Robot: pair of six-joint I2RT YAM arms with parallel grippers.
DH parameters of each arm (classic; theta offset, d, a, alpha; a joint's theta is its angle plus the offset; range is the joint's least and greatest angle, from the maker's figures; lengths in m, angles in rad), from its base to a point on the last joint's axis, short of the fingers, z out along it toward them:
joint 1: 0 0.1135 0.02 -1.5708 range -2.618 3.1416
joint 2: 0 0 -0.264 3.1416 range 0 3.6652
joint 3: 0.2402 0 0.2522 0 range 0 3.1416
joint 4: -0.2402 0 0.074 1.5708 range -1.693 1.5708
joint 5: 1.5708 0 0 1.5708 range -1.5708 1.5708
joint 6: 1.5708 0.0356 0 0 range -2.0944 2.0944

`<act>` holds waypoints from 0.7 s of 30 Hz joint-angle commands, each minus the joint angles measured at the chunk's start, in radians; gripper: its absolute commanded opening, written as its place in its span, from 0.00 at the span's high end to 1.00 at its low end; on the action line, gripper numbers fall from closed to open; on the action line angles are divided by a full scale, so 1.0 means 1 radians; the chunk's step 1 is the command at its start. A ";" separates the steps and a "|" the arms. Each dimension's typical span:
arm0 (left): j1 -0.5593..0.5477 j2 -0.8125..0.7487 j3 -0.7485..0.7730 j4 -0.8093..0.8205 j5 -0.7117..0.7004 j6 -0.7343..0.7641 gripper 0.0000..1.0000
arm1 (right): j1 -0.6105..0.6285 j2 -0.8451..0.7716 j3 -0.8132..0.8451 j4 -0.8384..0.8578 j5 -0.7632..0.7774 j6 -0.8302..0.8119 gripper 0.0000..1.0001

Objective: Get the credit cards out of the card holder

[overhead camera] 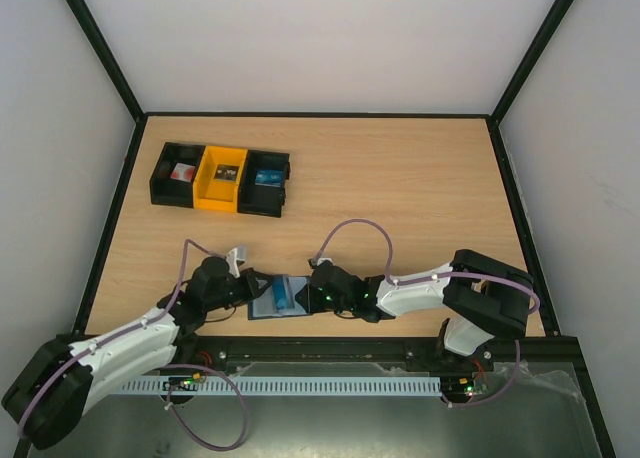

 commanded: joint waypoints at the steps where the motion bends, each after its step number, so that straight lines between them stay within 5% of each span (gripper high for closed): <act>1: 0.012 -0.071 0.045 -0.115 -0.090 0.051 0.97 | 0.005 0.003 -0.015 -0.086 0.043 -0.014 0.84; 21: 0.080 0.000 0.216 -0.202 -0.098 0.206 0.97 | -0.065 -0.084 -0.117 -0.127 0.188 0.043 0.85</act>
